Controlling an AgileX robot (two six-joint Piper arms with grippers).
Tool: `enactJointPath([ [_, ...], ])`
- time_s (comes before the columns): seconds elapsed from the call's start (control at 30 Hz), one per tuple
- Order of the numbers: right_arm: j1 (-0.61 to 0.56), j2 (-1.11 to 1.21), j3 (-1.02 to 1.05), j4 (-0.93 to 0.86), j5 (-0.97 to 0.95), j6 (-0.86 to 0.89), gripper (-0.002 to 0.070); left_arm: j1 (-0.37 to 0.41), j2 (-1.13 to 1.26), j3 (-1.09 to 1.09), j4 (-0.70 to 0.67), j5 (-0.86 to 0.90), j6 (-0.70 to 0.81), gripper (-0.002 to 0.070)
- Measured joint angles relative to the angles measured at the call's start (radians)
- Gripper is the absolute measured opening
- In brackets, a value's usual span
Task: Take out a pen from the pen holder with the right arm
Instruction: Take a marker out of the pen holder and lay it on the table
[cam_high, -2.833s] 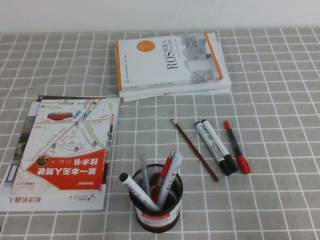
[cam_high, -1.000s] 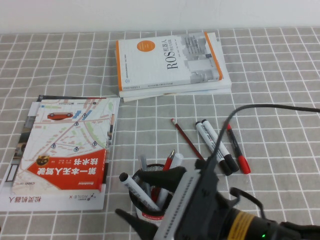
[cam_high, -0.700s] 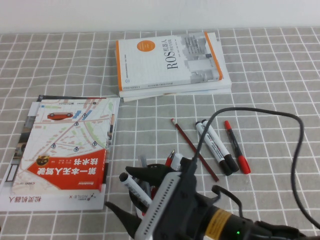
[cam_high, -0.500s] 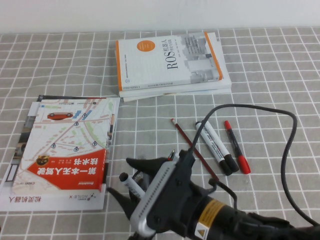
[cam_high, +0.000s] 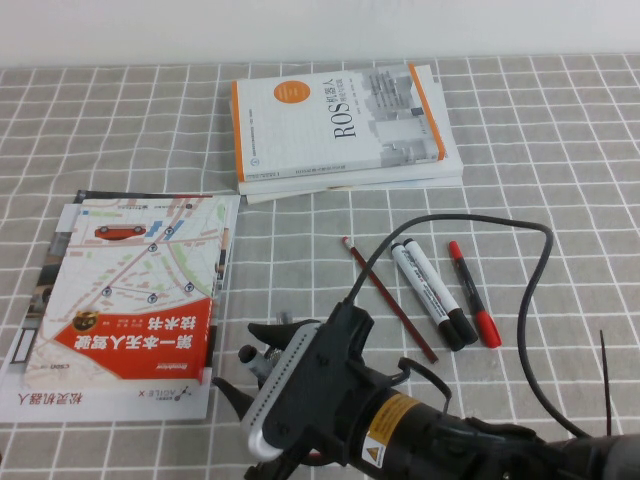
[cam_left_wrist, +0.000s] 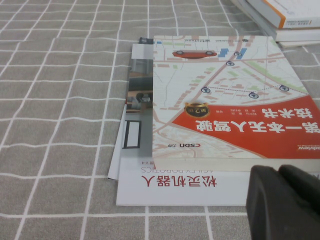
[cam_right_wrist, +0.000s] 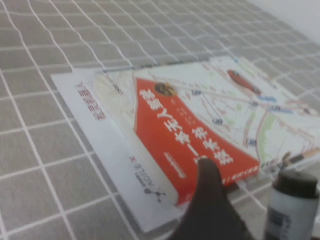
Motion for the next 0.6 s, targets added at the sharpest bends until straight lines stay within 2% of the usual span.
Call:
enactJointPath([
  [0.3,-0.029,0.013,-0.014,0.036,0.015,-0.001,0.0382,0.000,0.000,0.000,0.000,0.000,0.000,-0.0003],
  [0.6,-0.030,0.013,-0.014,0.036,0.050,-0.001,0.0307,0.000,0.000,0.000,0.000,0.000,0.000,-0.0003],
])
